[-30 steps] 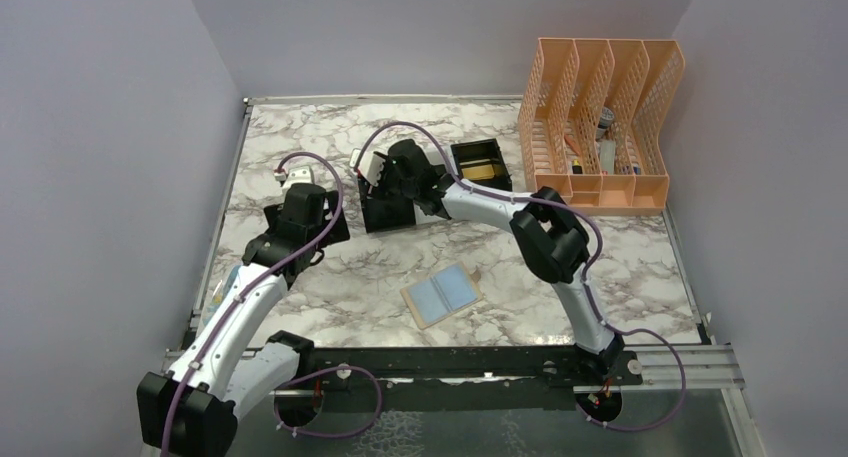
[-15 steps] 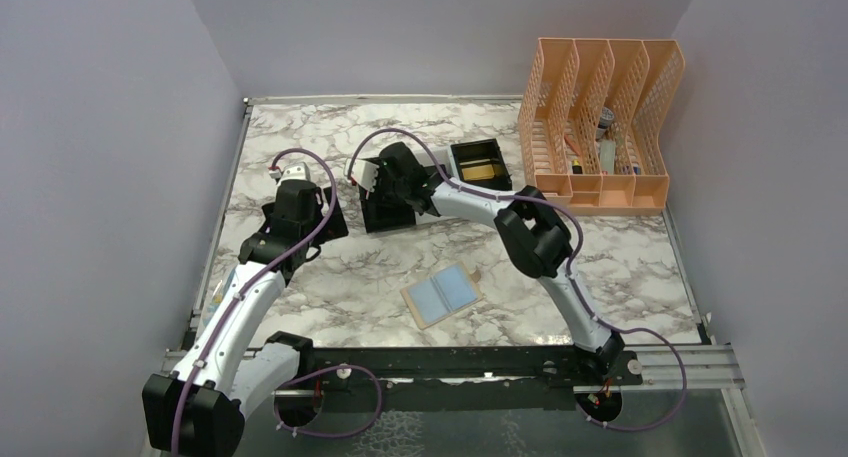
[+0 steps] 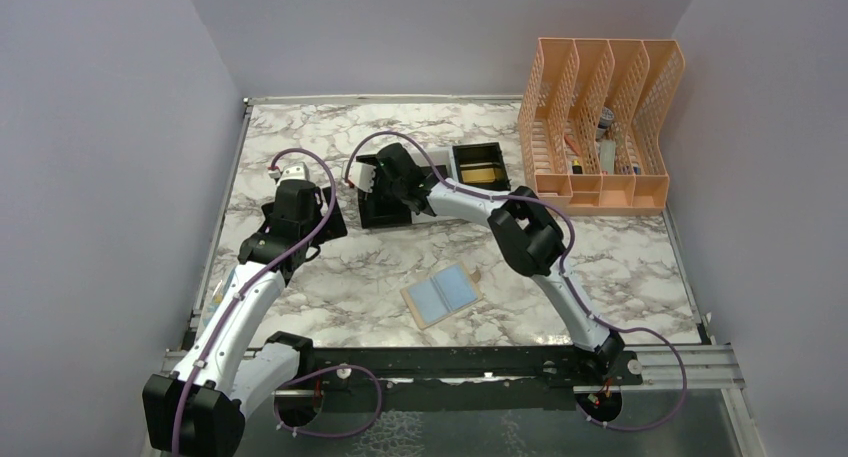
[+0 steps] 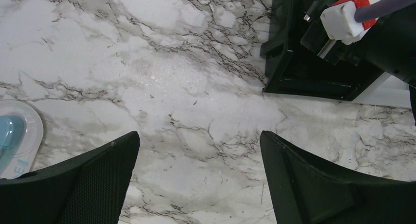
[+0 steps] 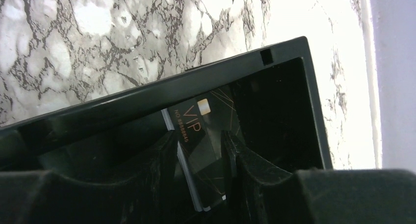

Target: Take the credit cards out of the card holder

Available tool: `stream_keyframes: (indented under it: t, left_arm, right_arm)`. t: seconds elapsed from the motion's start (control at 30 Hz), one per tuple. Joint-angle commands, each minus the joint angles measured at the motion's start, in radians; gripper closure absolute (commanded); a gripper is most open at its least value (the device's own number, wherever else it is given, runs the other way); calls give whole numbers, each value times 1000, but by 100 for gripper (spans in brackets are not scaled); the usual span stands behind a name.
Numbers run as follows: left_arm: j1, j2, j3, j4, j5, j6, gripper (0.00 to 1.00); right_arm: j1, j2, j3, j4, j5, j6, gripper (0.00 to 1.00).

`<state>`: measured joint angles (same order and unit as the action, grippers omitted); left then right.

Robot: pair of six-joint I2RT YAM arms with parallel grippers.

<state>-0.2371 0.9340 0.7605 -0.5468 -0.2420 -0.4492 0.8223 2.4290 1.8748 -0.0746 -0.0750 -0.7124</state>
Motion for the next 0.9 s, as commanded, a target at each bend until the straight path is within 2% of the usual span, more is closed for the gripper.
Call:
stream_keyframes:
  t: [0.0, 0.3, 0.53, 0.57, 0.73, 0.8, 0.87]
  left_arm:
    - [5, -17, -3, 21, 10, 5, 5]
    - [7, -11, -4, 21, 10, 6, 5]
    - [7, -9, -4, 21, 13, 6, 5]
    - [7, -10, -4, 21, 14, 5, 5]
    - [7, 12, -15, 46, 99, -16, 3]
    - [6, 46, -12, 64, 161, -26, 3]
    - [7, 83, -3, 80, 197, -62, 3]
  right_arm:
    - [-12, 26, 20, 7, 15, -4, 67]
    - [-21, -15, 9, 31, -33, 40, 90]
    - [-29, -33, 17, 34, -39, 56, 95]
    - [-29, -34, 15, 29, -44, 57, 93]
    - [-29, -39, -4, 28, -80, 99, 59]
    - [-30, -33, -4, 28, -73, 113, 52]
    - [-30, -19, 1, 17, -63, 111, 50]
